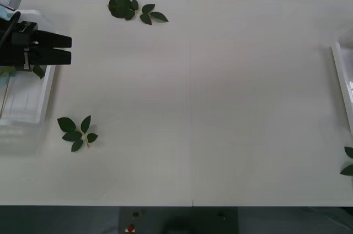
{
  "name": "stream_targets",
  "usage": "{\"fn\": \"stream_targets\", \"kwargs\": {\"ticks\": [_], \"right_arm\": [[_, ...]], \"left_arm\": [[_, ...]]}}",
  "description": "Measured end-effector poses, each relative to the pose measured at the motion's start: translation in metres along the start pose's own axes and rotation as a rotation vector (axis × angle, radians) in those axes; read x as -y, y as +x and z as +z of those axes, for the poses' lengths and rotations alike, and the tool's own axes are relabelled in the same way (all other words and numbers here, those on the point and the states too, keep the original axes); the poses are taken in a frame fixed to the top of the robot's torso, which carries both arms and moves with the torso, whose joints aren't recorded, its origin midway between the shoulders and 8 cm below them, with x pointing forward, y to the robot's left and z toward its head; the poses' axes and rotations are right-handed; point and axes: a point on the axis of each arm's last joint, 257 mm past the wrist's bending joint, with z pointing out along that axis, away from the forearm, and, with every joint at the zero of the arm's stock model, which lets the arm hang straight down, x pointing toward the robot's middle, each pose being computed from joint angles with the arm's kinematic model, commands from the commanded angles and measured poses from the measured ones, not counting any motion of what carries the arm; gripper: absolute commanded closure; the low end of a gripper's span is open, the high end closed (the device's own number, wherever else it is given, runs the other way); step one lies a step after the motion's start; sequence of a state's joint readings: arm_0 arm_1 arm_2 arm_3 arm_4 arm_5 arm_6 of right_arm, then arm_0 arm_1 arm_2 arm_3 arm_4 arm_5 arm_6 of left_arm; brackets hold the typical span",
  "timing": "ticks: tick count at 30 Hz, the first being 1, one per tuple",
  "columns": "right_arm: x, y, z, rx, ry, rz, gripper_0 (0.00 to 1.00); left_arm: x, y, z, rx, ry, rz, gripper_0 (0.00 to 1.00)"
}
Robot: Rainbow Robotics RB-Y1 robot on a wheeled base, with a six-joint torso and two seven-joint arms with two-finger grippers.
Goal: Put the red flowers into the right box and the blue flowers into the left box
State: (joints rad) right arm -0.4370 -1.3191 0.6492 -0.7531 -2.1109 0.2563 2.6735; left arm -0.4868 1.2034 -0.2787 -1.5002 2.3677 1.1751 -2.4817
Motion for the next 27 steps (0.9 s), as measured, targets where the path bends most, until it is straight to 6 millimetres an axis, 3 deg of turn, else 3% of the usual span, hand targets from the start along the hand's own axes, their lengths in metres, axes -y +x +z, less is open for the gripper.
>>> {"fn": "stream_targets", "kwargs": {"ticks": [1,4,7,11,15,19,25,27], "right_arm": [[0.005,0.002,0.000,-0.005,0.015,-0.020,0.51],[0.015,0.008,-0.002,-0.018,0.040,-0.057,0.35],[0.016,0.009,-0.002,-0.025,0.044,-0.080,0.28],[0.008,0.009,-0.001,-0.034,0.012,-0.077,0.26],[-0.038,0.000,-0.002,-0.045,-0.152,0.014,0.25],[-0.104,-0.028,-0.016,-0.041,-0.385,0.058,0.23],[-0.185,-0.085,-0.058,0.002,-0.696,0.050,0.23],[-0.203,-0.100,-0.072,0.012,-0.769,0.020,0.23]], "left_arm": [[0.000,0.000,0.000,0.000,0.000,0.000,0.00],[0.000,0.000,0.000,0.000,0.000,0.000,0.00],[0.000,0.000,0.000,0.000,0.000,0.000,0.00],[0.000,0.000,0.000,0.000,0.000,0.000,0.00],[0.000,0.000,0.000,0.000,0.000,0.000,0.00],[0.000,0.000,0.000,0.000,0.000,0.000,0.00],[0.000,0.000,0.000,0.000,-0.001,-0.001,0.00],[0.000,0.000,0.000,0.000,-0.001,-0.001,0.00]]}}
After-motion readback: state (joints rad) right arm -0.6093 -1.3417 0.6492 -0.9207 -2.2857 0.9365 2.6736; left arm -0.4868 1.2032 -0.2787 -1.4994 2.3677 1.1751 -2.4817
